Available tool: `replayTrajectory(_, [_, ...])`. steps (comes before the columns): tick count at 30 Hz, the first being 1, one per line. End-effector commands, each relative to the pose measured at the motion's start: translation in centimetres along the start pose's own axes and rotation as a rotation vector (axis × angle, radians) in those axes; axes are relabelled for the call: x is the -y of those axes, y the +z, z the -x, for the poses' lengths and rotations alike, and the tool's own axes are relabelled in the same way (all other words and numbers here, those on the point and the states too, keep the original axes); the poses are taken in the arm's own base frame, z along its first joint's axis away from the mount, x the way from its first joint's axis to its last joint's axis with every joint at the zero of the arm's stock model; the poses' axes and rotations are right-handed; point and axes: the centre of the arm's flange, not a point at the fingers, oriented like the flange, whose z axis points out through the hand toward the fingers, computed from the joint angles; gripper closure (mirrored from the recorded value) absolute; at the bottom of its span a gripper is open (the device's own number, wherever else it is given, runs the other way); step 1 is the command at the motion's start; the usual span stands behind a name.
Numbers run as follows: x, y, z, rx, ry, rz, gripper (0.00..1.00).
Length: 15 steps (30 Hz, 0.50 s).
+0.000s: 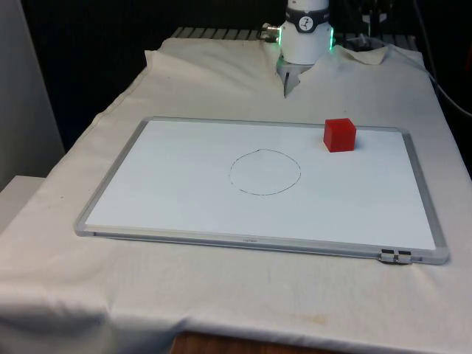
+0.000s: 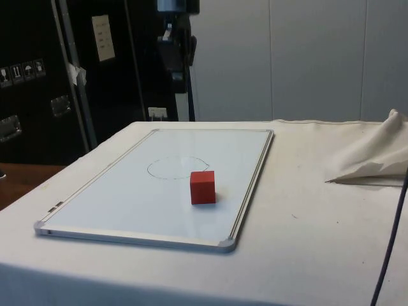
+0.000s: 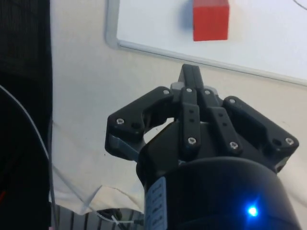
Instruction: Push the cube into the marked area.
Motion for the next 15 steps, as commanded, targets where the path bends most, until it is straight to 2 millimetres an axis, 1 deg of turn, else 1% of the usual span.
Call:
replayTrajectory(1, [0.4, 0.4, 0.3, -0.001, -0.002, 0.000, 1.00])
replayTrajectory(2, [1.3, 1.2, 1.0, -0.016, -0.001, -0.008, 1.00])
replayTrajectory(3, [1.6, 1.6, 1.3, -0.017, -0.002, -0.008, 1.00])
replayTrajectory(8, [3.0, 3.3, 2.5, -0.021, -0.007, -0.011, 1.00])
replayTrajectory(9, [2.7, 3.2, 2.3, -0.012, -0.013, -0.005, 1.00])
replayTrajectory(10, [3.6, 3.9, 3.0, -0.025, -0.010, -0.011, 1.00])
replayTrajectory(15, [5.1, 5.7, 4.4, -0.029, -0.015, -0.013, 1.00])
